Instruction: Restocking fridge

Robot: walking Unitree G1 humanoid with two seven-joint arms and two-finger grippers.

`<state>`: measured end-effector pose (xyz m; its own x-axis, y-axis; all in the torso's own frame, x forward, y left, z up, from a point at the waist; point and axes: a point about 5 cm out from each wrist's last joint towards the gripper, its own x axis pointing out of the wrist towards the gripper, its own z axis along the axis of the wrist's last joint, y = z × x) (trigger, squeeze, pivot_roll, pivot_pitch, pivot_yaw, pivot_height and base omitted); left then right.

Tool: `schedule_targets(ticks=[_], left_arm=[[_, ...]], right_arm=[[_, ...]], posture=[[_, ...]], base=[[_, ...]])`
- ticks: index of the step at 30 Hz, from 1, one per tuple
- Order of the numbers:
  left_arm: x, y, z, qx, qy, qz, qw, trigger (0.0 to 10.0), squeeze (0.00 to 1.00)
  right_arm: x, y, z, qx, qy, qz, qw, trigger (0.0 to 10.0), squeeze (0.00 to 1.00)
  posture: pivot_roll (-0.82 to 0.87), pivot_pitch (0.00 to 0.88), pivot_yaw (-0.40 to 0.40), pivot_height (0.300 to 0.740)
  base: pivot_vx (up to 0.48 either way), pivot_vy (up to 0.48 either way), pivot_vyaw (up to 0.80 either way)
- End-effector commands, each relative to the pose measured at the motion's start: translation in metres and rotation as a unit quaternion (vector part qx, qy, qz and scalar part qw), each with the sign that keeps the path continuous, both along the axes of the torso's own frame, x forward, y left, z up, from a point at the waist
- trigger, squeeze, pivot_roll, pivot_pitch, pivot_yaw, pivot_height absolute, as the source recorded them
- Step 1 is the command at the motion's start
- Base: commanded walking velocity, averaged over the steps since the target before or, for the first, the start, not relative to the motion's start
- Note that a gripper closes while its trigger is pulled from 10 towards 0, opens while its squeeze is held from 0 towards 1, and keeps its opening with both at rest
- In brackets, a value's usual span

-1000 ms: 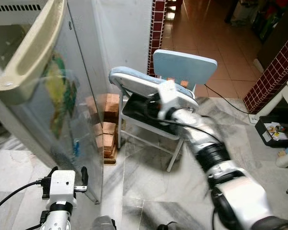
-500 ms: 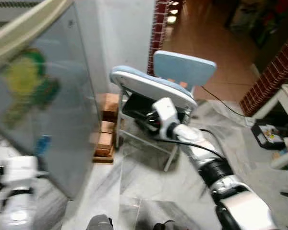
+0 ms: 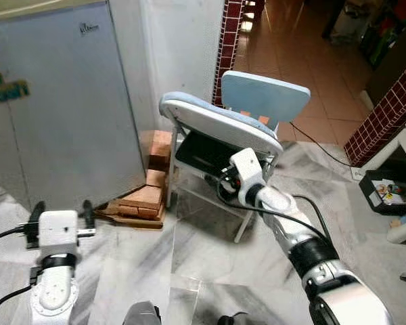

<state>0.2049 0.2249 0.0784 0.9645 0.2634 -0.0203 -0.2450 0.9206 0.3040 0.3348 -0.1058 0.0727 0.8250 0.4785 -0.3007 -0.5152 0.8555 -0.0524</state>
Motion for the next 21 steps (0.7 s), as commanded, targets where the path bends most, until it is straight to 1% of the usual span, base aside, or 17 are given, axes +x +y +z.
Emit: schedule_targets(ticks=[1, 3, 4, 5, 6, 8, 10, 14, 16, 19, 21], left_arm=[[-0.002, -0.007, 0.000, -0.003, 0.001, -0.023, 1.000, 10.0, 0.00], [-0.003, -0.010, -0.001, -0.011, 0.007, -0.033, 0.999, 10.0, 0.00], [-0.003, -0.010, -0.001, -0.011, 0.007, -0.032, 0.999, 10.0, 0.00], [-0.003, -0.010, -0.001, -0.011, 0.007, -0.032, 0.999, 10.0, 0.00], [-0.002, -0.011, -0.002, -0.016, 0.006, -0.033, 0.999, 10.0, 0.00], [-0.002, -0.011, -0.002, -0.020, 0.005, -0.034, 0.999, 10.0, 0.00], [-0.001, -0.014, -0.001, -0.024, 0.002, -0.037, 0.999, 10.0, 0.00], [-0.001, -0.015, 0.000, -0.028, -0.001, -0.036, 0.999, 10.0, 0.00], [-0.001, -0.017, 0.000, -0.034, -0.002, -0.039, 0.999, 10.0, 0.00], [-0.001, -0.020, -0.001, -0.040, 0.000, -0.043, 0.998, 10.0, 0.00], [-0.002, -0.020, -0.001, -0.044, 0.002, -0.043, 0.998, 10.0, 0.00]], right_arm=[[0.001, -0.007, 0.006, 0.019, -0.025, -0.029, 0.999, 10.0, 0.00], [-0.002, -0.012, 0.006, 0.045, -0.028, -0.055, 0.997, 10.0, 0.00], [-0.002, -0.013, 0.006, 0.049, -0.028, -0.060, 0.997, 10.0, 0.00], [-0.002, -0.013, 0.006, 0.049, -0.028, -0.060, 0.997, 10.0, 0.00], [-0.003, -0.016, 0.006, 0.049, -0.038, -0.069, 0.996, 10.0, 0.00], [-0.005, -0.019, 0.005, 0.052, -0.036, -0.077, 0.995, 10.0, 0.00], [-0.006, -0.028, 0.004, 0.058, -0.039, -0.108, 0.992, 10.0, 0.00], [-0.010, -0.040, 0.004, 0.056, -0.048, -0.137, 0.988, 10.0, 0.00], [-0.015, -0.049, 0.000, 0.061, -0.042, -0.162, 0.984, 10.0, 0.00], [-0.020, -0.054, -0.003, 0.055, -0.042, -0.172, 0.983, 10.0, 0.00], [-0.022, -0.054, -0.004, 0.056, -0.041, -0.173, 0.982, 10.0, 0.00]], posture=[[0.11, 0.078, -0.012, 0.740], [0.11, 0.077, -0.010, 0.740], [0.11, 0.076, -0.007, 0.740], [0.11, 0.076, -0.007, 0.740], [0.10, 0.074, -0.007, 0.740], [0.10, 0.074, -0.007, 0.740], [0.10, 0.075, -0.010, 0.740], [0.09, 0.075, -0.011, 0.740], [0.09, 0.076, -0.010, 0.740], [0.08, 0.072, -0.004, 0.740], [0.08, 0.072, -0.004, 0.740]], base=[[0.000, 0.000, 0.00], [0.000, 0.000, 0.00], [0.000, 0.000, 0.00], [0.000, 0.000, 0.00], [0.000, 0.000, 0.00], [0.000, 0.000, 0.00], [0.000, 0.000, 0.00], [0.000, 0.000, 0.00], [0.000, 0.148, -0.65], [0.000, 0.419, -0.80], [0.000, 0.480, -0.80]])
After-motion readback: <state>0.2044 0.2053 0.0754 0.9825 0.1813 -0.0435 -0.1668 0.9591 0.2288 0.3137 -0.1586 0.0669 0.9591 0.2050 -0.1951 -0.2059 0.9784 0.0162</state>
